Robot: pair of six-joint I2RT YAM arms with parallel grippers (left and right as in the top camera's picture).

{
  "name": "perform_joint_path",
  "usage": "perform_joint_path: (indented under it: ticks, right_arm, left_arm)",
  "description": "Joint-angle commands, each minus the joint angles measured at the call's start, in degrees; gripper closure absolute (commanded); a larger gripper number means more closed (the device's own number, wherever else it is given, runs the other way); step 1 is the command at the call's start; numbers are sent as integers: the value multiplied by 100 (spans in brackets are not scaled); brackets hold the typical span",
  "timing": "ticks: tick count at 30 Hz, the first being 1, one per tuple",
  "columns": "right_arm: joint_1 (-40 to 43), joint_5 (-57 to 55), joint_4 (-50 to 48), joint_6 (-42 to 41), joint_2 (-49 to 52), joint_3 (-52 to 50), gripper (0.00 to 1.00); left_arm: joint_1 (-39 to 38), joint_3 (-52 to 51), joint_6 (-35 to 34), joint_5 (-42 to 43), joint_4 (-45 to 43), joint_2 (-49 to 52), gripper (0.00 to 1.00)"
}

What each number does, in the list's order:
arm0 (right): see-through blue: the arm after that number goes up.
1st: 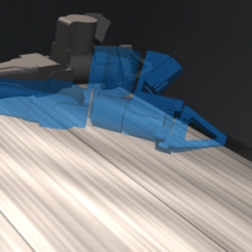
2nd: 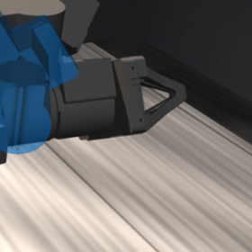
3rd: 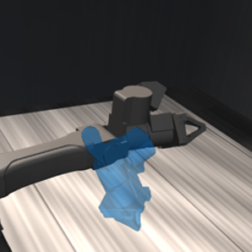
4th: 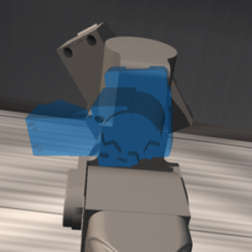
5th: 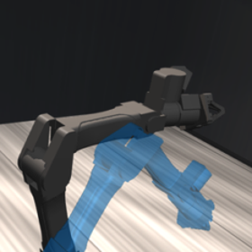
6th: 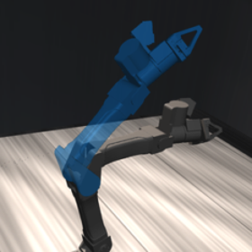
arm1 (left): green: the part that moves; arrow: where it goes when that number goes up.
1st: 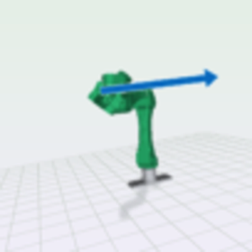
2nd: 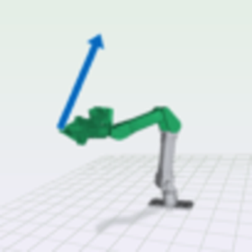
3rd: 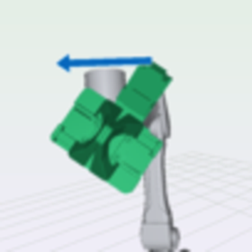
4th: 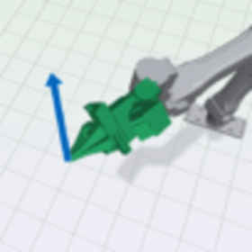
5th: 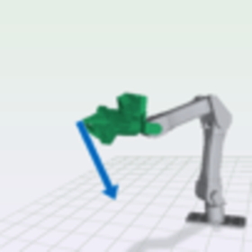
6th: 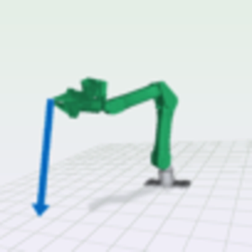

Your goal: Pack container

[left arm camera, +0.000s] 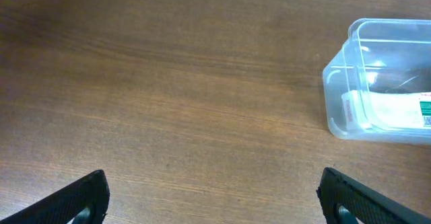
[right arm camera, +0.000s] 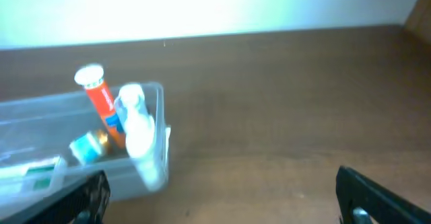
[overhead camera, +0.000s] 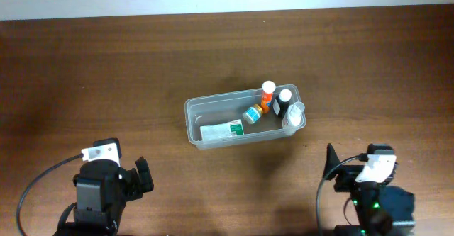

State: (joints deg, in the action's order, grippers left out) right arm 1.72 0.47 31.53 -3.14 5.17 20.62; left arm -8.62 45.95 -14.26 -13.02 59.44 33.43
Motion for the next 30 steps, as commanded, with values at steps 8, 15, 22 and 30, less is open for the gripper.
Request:
perform_joint_path:
  ticks: [8, 15, 22, 30]
  right_arm:
    - [22, 59, -2920, -37, -498, -2031, 2]
    - [17, 33, -2706, -33, -481, -2031, 2]
    - [17, 33, -2706, -33, -481, -2031, 2]
    - [17, 33, -2706, -33, -481, -2031, 2]
  left_arm:
    - [-11, -22, 90, -74, 4, -13, 1]
    - [-11, -22, 90, -74, 4, -13, 1]
    - [-11, -22, 90, -74, 4, -13, 1]
    - [-11, -20, 90, -74, 4, -13, 1]
